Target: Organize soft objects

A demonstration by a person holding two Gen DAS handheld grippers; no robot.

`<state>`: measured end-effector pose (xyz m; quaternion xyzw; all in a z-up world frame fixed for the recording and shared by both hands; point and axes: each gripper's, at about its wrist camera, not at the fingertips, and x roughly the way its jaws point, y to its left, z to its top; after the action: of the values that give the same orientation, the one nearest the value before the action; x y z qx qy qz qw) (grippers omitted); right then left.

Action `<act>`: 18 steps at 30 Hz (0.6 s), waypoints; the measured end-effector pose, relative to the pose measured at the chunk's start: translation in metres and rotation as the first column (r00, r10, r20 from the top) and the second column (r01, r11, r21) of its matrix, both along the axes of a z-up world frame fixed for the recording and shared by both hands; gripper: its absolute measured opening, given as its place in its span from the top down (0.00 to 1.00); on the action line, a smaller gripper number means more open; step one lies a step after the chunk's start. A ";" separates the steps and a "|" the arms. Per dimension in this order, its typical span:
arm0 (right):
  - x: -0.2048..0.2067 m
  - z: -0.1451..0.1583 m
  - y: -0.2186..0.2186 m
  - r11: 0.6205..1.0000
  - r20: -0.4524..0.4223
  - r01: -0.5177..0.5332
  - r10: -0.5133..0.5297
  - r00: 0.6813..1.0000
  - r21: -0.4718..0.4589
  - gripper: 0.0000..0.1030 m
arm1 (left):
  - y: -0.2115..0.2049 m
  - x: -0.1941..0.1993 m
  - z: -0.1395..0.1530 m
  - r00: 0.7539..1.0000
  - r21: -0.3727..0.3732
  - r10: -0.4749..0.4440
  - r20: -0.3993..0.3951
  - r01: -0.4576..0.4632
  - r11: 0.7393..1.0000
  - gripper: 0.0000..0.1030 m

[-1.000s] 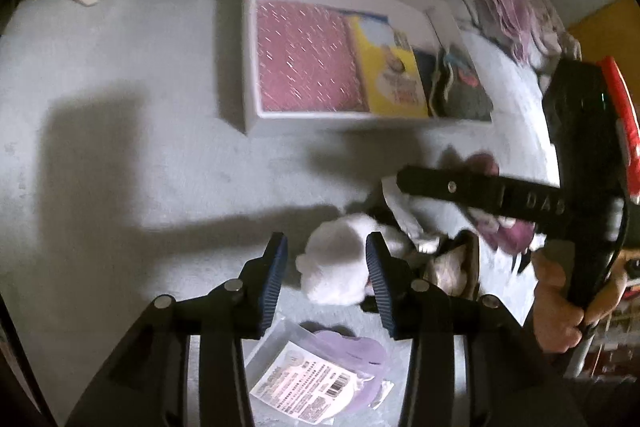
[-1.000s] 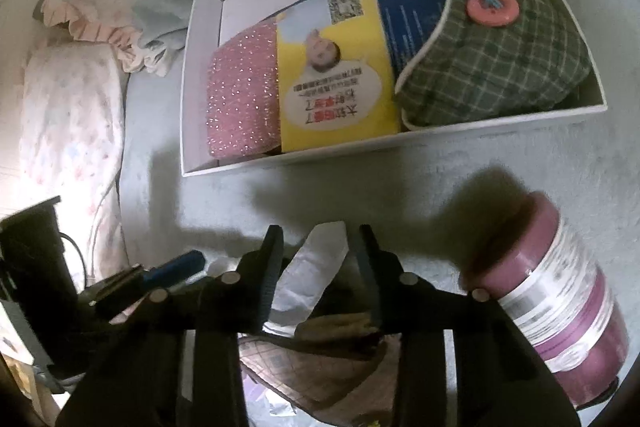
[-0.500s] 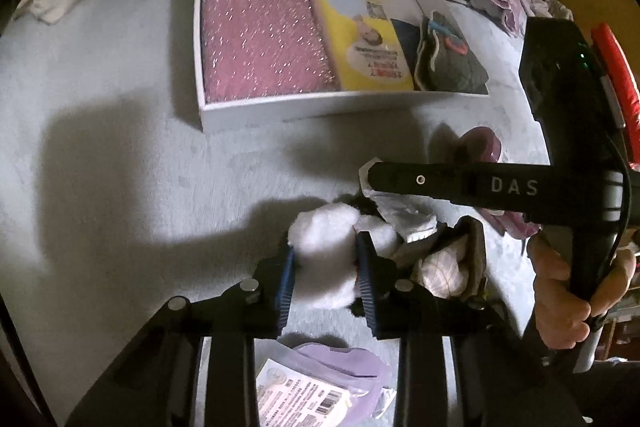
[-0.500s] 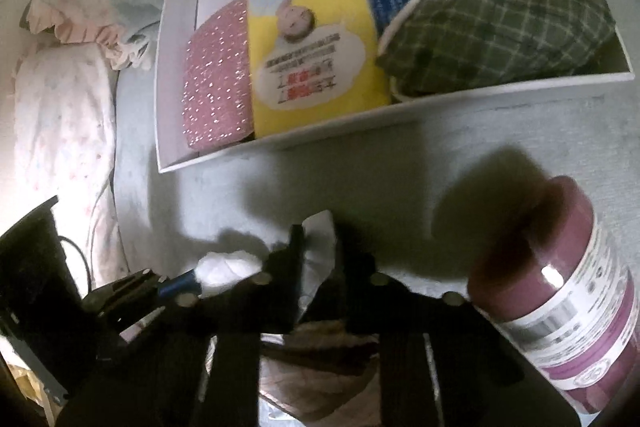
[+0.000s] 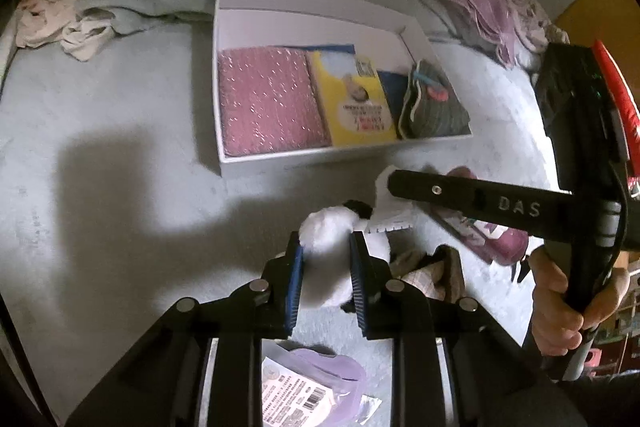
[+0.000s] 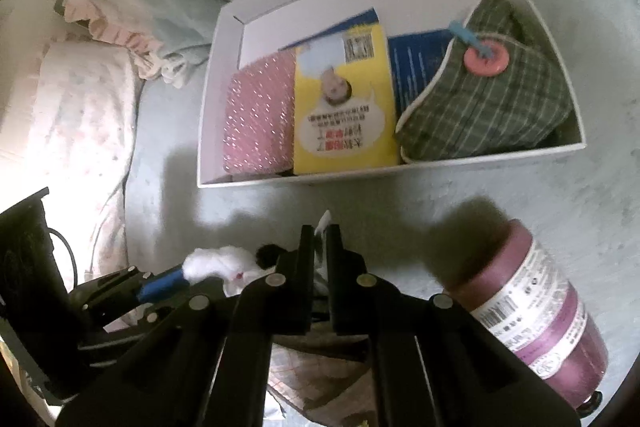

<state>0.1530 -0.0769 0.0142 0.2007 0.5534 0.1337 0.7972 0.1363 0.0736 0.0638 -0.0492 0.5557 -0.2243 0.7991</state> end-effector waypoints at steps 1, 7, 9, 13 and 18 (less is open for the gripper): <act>-0.001 0.002 -0.001 1.000 0.006 -0.001 0.001 1.000 0.001 0.93 | 0.002 0.000 0.002 1.000 -0.005 0.013 0.009 -0.013 1.000 0.80; -0.007 0.015 -0.006 1.000 0.051 -0.003 0.003 0.999 0.001 0.93 | 0.021 0.001 0.014 0.996 -0.085 0.075 0.045 -0.071 0.994 0.80; -0.009 0.019 -0.007 1.000 0.068 -0.002 0.002 0.998 0.005 0.93 | 0.021 0.001 0.017 0.994 -0.118 0.088 0.058 -0.080 0.990 0.80; -0.012 0.028 -0.010 1.000 0.105 0.010 -0.010 0.994 0.003 0.93 | 0.027 0.000 0.024 0.989 -0.158 0.119 0.085 -0.104 0.982 0.80; -0.014 0.038 -0.021 0.999 0.149 0.028 -0.032 0.988 0.024 0.93 | 0.031 0.004 0.029 0.982 -0.233 0.155 0.107 -0.127 0.964 0.80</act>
<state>0.1394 -0.0975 0.0518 0.2072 0.4875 0.1424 0.8361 0.1407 0.1049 0.0925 -0.1650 0.4709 -0.2309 0.8353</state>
